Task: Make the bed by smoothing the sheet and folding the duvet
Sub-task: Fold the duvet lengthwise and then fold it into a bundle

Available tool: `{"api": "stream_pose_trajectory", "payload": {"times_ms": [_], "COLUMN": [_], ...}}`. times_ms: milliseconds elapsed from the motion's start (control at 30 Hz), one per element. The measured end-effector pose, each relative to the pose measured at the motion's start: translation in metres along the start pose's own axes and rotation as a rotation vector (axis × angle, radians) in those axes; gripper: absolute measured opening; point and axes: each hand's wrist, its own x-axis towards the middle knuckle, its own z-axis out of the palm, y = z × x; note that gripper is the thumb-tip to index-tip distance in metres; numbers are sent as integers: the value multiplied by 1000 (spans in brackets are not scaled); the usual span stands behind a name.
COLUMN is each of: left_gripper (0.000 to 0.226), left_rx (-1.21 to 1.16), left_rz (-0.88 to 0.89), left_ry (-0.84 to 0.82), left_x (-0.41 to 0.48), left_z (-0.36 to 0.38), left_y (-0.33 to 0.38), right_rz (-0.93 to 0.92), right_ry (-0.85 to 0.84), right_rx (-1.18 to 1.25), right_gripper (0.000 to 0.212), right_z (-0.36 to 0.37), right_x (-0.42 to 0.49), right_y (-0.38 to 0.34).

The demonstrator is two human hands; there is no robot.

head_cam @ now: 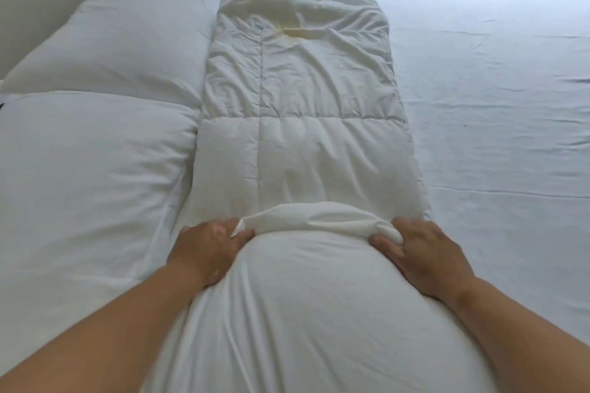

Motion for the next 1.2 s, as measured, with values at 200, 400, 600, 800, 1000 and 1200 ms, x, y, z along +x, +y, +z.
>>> {"api": "stream_pose_trajectory", "payload": {"times_ms": [200,400,600,800,1000,1200], "left_gripper": [43,67,83,76,87,106], "left_rx": [107,207,335,-38,-363,-501], "left_rz": [-183,504,194,-44,-194,-599], "left_ry": [306,269,38,56,123,251], "left_x": [-17,-96,-43,-135,-366,-471], "left_z": [-29,11,24,21,87,119], "left_y": [11,52,-7,-2,26,45], "right_rz": [28,-533,-374,-297,-182,194], "right_ry": [173,61,-57,31,23,165], "right_rx": [-177,-241,-319,-121,-61,241], "right_gripper": [52,77,85,75,79,94], "right_z": [-24,14,35,14,49,71], "right_x": [-4,-102,-48,-142,-321,-400], "right_y": [-20,-56,-2,-12,1,21]}}
